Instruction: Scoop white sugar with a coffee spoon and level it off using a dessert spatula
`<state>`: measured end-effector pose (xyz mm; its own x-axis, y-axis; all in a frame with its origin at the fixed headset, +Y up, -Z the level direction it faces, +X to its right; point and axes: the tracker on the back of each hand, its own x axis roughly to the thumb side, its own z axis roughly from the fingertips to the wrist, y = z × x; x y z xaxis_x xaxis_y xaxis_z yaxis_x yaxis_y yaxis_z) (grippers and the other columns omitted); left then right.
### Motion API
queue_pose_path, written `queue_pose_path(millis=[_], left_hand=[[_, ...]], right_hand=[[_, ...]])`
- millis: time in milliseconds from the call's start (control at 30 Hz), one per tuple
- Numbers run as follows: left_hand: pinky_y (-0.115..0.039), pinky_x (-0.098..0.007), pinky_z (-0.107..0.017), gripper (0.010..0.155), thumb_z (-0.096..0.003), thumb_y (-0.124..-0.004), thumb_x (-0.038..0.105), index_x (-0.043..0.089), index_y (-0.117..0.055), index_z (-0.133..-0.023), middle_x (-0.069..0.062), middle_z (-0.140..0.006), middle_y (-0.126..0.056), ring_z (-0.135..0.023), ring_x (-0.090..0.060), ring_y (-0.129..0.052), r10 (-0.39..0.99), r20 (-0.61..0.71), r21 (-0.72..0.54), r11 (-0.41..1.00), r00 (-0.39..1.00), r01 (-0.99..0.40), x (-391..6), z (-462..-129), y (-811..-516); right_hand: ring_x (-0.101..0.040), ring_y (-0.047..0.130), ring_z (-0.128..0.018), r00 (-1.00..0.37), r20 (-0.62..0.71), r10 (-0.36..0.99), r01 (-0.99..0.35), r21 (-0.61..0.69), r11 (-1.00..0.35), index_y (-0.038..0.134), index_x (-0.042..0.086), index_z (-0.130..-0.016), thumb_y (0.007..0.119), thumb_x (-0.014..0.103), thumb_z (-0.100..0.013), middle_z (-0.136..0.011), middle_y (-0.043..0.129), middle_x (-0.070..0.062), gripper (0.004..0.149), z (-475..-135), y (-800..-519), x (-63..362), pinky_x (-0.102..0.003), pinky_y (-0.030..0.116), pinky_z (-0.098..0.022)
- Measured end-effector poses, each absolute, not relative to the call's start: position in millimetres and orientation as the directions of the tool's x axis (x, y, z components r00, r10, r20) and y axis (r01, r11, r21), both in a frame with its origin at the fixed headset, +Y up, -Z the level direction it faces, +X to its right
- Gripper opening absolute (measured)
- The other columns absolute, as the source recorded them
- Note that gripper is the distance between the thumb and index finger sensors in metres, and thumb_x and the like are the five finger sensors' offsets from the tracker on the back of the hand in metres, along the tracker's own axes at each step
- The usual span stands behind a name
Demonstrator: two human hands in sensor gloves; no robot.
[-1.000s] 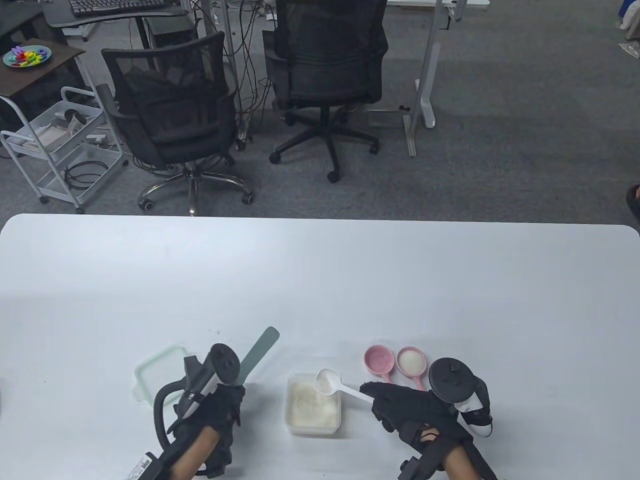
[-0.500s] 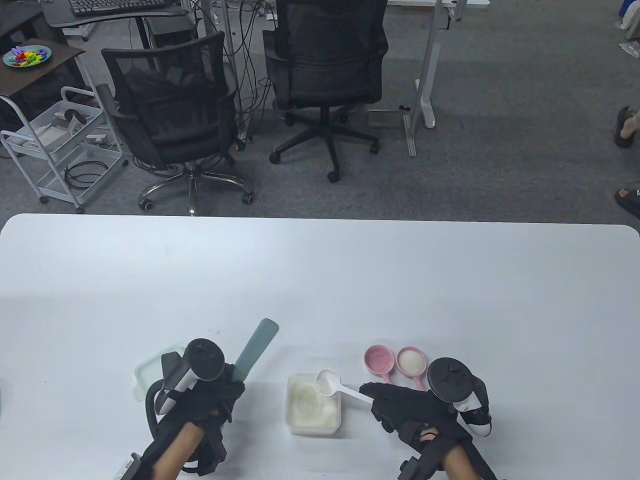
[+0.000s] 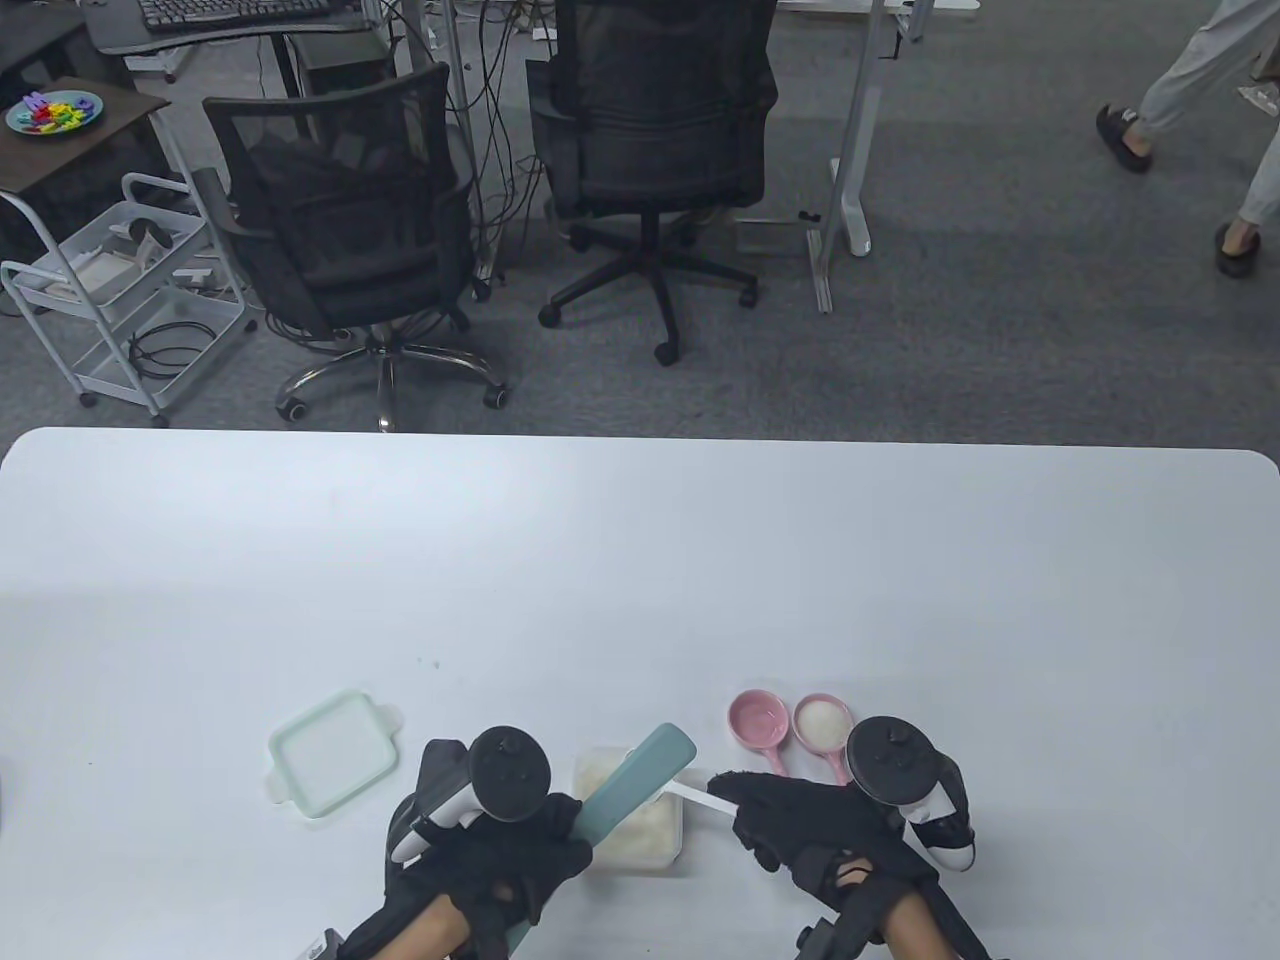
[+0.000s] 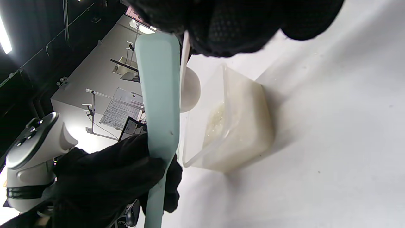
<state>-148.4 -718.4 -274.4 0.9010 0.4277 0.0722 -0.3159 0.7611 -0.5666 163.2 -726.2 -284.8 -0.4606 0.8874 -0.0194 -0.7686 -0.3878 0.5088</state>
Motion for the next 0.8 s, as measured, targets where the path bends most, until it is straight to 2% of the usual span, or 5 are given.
queue_pose_path(millis=[233,400,800], left_hand=[[-0.096,-0.026,-0.042,0.052,-0.0495,-0.08,0.052,0.028,-0.079,-0.096,0.007,-0.085,-0.094,-0.06,-0.016,-0.111,0.391,0.018,-0.543,0.776,0.92,-0.319,-164,-282,-719],[-0.096,-0.026,-0.043,0.052,-0.0496,-0.08,0.052,0.028,-0.078,-0.096,0.005,-0.086,-0.094,-0.06,-0.016,-0.111,0.248,-0.013,-0.451,0.863,0.969,-0.227,-177,-288,-718],[-0.096,-0.025,-0.042,0.052,-0.05,-0.079,0.052,0.028,-0.078,-0.096,0.005,-0.085,-0.094,-0.06,-0.016,-0.11,0.309,-0.02,-0.456,0.844,0.951,-0.284,-180,-288,-717]], right_hand=[[-0.028,0.088,-0.049,-0.448,-0.022,0.894,-0.768,0.522,-0.372,0.069,0.0,-0.103,0.071,0.021,-0.057,-0.075,0.087,-0.016,0.05,-285,-726,164,-0.06,0.066,-0.061],[-0.028,0.088,-0.049,-0.45,-0.043,0.892,-0.775,0.515,-0.367,0.068,0.0,-0.103,0.07,0.021,-0.058,-0.075,0.087,-0.016,0.05,-285,-726,168,-0.06,0.066,-0.061],[-0.028,0.088,-0.049,-0.459,-0.041,0.888,-0.772,0.513,-0.375,0.068,0.0,-0.103,0.07,0.021,-0.058,-0.075,0.087,-0.016,0.05,-285,-724,172,-0.06,0.066,-0.061]])
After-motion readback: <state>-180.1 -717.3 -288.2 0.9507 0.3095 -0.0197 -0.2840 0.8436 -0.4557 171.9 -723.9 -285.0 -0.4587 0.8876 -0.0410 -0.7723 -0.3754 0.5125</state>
